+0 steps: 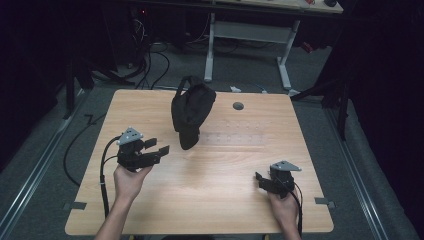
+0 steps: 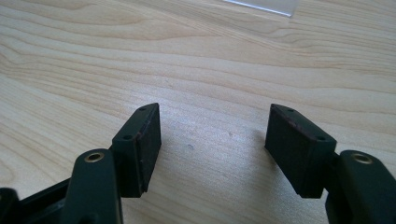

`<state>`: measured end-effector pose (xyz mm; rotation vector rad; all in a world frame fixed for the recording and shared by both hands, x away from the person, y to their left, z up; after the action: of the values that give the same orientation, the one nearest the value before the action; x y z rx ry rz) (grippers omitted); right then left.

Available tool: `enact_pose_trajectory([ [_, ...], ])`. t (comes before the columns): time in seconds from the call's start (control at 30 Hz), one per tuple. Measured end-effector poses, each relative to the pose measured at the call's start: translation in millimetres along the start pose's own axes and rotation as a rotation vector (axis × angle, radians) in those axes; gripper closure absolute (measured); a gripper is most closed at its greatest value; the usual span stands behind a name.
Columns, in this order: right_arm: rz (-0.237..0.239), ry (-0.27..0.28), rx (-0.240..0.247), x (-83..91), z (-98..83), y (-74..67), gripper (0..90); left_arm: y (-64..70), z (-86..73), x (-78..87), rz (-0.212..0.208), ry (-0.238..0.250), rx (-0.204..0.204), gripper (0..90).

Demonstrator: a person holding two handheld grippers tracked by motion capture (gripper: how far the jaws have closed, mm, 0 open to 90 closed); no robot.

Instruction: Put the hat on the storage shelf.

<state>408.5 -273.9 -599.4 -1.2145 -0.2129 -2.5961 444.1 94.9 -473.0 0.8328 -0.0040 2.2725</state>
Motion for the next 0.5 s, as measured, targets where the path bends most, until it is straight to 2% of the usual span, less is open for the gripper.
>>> enact_pose_trajectory([
  [0.5, 0.000, 0.000, 0.000, 0.0, 0.0, 0.0, 36.1, -2.5, -15.3, 10.4, 0.000, -0.011, 0.019, 38.5],
])
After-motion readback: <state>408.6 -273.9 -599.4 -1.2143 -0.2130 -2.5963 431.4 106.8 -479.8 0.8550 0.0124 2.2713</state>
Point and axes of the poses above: each handheld gripper's, and its own axes: x roughly backward along the jaws, z roughly out of its top, y roughly to its right, the point moved 10 cm from there along -x, roughly forward along the jaws, and after that the axes turned 7 degrees about -y, right-handed, at the moved point
